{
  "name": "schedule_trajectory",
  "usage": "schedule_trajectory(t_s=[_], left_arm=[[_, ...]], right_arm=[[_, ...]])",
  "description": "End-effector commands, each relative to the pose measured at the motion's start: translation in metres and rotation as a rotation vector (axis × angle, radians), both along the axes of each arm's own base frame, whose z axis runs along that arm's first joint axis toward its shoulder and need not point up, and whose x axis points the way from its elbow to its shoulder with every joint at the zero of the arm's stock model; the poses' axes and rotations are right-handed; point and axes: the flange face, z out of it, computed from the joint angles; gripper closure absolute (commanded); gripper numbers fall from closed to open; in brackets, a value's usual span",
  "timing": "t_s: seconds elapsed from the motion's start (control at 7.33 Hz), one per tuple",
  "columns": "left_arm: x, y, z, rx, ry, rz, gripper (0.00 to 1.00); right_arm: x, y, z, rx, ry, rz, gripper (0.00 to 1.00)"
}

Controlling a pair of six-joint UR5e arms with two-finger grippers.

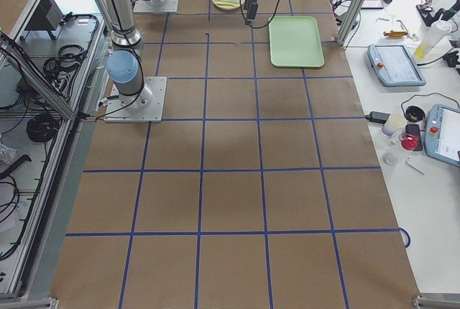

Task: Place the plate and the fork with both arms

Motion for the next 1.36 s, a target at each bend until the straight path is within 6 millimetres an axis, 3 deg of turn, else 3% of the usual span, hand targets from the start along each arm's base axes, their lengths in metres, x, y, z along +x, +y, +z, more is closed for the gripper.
schedule_trajectory(t_s=[0.0,1.23], left_arm=[[-0.0009,0.0003,-0.0013,0.003,-0.001,0.001,0.0],[-0.0005,0.001,-0.0018,0.002,-0.004,0.001,0.0]], right_arm=[[0.0002,-0.0001,-0.0013,0.003,0.0,-0.001,0.0],[0.0004,-0.0026,-0.0093,0.024,0.002,0.001,0.0]])
